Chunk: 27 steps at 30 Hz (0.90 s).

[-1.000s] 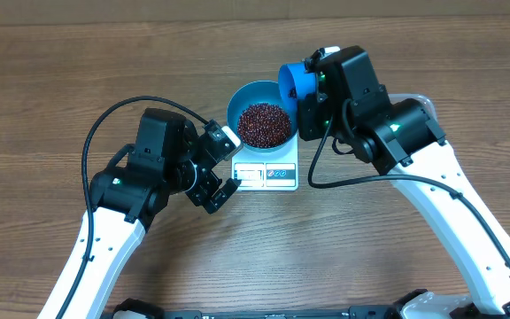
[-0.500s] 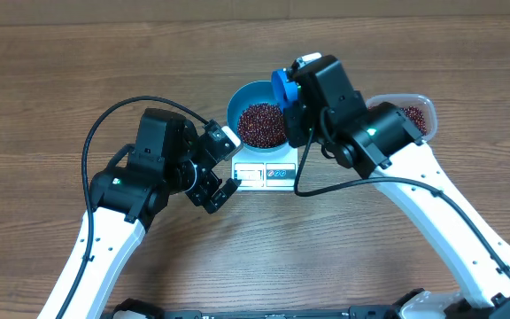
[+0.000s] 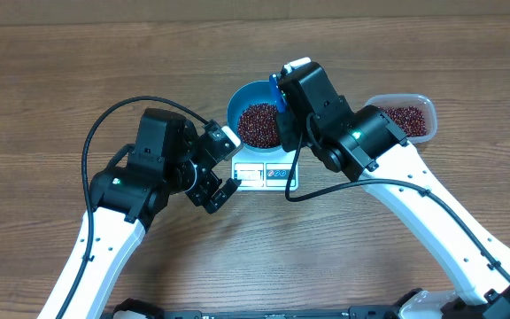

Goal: Scoop item into bowl and weigh 150g on scale
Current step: 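Tilt the scoop to pour the small amount of beans into the bowl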

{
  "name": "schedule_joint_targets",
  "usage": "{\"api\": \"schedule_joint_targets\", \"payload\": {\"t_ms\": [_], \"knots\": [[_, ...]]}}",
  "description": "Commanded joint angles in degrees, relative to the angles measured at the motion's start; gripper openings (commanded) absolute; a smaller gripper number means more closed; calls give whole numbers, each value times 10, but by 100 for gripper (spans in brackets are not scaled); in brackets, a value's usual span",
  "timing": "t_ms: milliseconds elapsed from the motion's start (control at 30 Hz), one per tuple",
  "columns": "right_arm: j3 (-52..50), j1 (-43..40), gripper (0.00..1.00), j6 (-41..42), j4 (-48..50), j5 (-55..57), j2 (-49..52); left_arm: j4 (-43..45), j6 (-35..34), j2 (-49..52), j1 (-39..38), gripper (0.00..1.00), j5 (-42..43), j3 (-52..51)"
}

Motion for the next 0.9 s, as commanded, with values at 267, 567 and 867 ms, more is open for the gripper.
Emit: {"api": "schedule_joint_targets", "payload": {"t_ms": [267,567,867], "knots": [[2,3,4,-14,1,33,0,0,-10,-1,-3,100,-2,-5],[2,18,4,-24,3,57,1,0,-10,-1,-3,100,-2,-5],[2,21,4,-24,5,58,12,0,-10,-1,-3,99,-2,-5]]}}
